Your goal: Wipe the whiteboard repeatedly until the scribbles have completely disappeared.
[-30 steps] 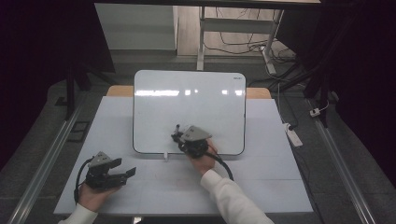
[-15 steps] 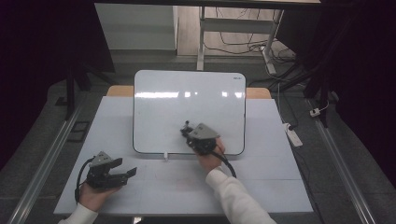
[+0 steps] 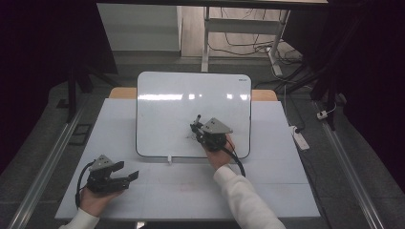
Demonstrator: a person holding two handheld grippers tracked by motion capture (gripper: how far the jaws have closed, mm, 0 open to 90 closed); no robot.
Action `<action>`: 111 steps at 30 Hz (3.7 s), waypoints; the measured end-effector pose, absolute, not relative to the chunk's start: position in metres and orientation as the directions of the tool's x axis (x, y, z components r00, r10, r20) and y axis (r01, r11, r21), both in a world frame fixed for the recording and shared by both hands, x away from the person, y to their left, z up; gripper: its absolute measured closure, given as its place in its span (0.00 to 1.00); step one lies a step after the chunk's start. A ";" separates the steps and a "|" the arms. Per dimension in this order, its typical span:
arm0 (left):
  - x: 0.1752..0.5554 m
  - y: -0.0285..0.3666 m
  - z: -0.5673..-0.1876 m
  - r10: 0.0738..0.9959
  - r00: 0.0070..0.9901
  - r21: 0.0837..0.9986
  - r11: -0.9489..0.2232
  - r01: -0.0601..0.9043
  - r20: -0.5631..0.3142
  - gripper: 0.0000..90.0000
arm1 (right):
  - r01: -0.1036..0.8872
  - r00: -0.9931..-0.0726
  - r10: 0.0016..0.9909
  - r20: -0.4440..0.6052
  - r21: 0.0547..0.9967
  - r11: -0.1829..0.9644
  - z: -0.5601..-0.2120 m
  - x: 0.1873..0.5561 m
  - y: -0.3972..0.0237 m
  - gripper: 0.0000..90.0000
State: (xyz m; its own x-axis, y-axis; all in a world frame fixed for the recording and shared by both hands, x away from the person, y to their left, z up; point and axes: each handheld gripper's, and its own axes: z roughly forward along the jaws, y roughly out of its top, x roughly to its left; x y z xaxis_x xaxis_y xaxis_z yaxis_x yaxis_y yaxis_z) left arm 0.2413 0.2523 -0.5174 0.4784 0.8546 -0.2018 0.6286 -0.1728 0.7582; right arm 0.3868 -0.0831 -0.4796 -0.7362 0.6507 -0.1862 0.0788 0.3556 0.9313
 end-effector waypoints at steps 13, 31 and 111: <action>0.242 0.251 -0.518 0.853 0.481 0.755 -0.177 0.632 -0.203 0.29 | 0.080 -0.783 0.592 -0.190 0.913 0.399 -0.497 0.367 -0.076 0.86; 0.239 0.253 -0.517 0.856 0.475 0.761 -0.165 0.628 -0.206 0.29 | 0.126 -0.691 0.711 -0.132 0.946 0.298 -0.481 0.384 -0.116 0.87; 0.242 0.251 -0.515 0.849 0.489 0.768 -0.173 0.617 -0.202 0.29 | 0.065 -0.703 0.671 -0.236 0.918 0.391 -0.508 0.349 -0.105 0.87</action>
State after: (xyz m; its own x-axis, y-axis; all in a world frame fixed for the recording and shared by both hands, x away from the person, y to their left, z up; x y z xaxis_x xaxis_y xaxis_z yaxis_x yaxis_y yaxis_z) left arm 0.2416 0.2510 -0.5152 0.4885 0.8489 -0.2017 0.6171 -0.1728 0.7677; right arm 0.3494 -0.1053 -0.5080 -0.7025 0.6715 -0.2357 0.0652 0.3906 0.9182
